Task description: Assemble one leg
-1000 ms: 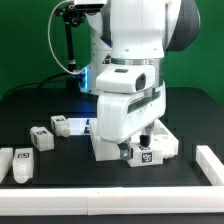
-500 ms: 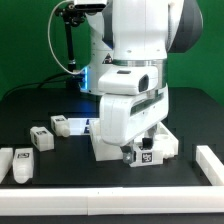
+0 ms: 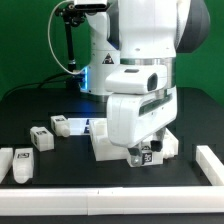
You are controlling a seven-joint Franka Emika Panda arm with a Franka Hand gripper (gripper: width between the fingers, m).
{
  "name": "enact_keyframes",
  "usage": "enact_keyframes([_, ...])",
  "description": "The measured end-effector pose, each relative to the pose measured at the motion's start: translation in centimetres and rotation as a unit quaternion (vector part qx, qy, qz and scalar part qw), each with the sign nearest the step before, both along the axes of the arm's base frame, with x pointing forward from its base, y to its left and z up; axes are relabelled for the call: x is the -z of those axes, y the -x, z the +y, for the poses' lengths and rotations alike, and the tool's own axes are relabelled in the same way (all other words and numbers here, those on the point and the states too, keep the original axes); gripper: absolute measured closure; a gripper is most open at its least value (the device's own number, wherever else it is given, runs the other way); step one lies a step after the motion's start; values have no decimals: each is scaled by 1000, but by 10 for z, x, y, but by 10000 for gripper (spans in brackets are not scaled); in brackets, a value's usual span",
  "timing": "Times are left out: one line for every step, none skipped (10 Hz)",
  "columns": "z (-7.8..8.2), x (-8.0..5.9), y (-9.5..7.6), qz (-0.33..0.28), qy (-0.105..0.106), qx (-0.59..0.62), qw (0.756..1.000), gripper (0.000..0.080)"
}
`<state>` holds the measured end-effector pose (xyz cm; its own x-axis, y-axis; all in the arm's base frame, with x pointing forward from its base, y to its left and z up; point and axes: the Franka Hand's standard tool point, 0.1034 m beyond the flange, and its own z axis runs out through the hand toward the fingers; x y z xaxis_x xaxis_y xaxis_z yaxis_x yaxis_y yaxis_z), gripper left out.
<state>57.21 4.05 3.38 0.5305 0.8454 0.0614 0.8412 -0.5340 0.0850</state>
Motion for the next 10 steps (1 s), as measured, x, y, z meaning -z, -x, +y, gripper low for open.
enact_keyframes([-2, 1, 0, 0, 0, 0, 1000, 150])
enact_keyframes([-3, 1, 0, 1, 0, 1, 1000, 150])
enact_keyframes([-3, 1, 0, 1, 0, 1, 1000, 150])
enact_keyframes([-3, 1, 0, 1, 0, 1, 1000, 150])
enact_keyframes([-5, -2, 9, 34, 2, 19, 999, 150])
enact_keyframes([-4, -5, 13, 54, 3, 33, 998, 150])
enact_keyframes([-4, -2, 16, 75, 5, 49, 996, 150])
enact_keyframes([-4, 0, 19, 88, 7, 61, 994, 150])
enact_keyframes([-2, 2, 22, 93, 7, 65, 993, 150])
enact_keyframes([-5, 5, 26, 97, 7, 66, 993, 150])
